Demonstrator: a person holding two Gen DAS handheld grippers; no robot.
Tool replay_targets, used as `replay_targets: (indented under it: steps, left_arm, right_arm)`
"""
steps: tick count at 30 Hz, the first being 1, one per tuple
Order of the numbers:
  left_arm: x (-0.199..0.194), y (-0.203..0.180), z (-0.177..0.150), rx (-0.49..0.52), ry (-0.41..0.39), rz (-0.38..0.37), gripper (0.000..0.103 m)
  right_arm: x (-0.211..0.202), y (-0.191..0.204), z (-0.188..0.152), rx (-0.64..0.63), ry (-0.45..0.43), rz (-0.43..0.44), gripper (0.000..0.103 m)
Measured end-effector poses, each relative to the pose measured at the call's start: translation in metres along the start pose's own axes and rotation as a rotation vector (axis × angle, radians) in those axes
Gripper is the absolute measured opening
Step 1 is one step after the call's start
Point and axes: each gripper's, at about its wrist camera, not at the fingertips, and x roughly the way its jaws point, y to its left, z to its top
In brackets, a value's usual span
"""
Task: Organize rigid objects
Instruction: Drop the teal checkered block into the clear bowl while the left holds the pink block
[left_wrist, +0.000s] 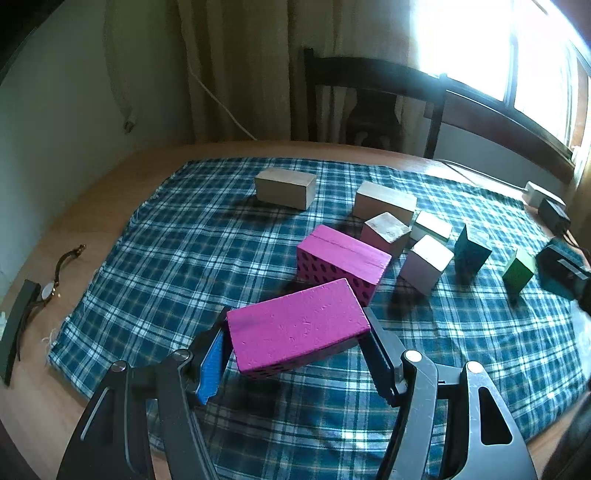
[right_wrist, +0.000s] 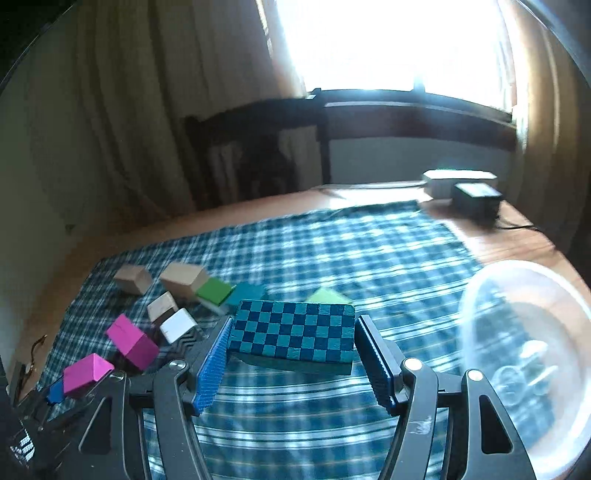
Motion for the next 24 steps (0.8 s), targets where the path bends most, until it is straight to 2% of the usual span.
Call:
replay_targets:
  steps: [7, 17, 24]
  left_arm:
    - [0.001, -0.007, -0.001, 0.035, -0.007, 0.001, 0.066]
    - [-0.005, -0.009, -0.003, 0.009, -0.031, 0.011, 0.066]
    - [-0.014, -0.024, -0.008, 0.028, -0.045, -0.009, 0.066]
  right_arm:
    - [-0.020, -0.030, -0.004, 0.035, -0.068, -0.076, 0.069]
    - [-0.034, -0.076, -0.005, 0.111, -0.102, -0.139, 0.069]
    - [-0.040, -0.111, -0.007, 0.195, -0.103, -0.208, 0.069]
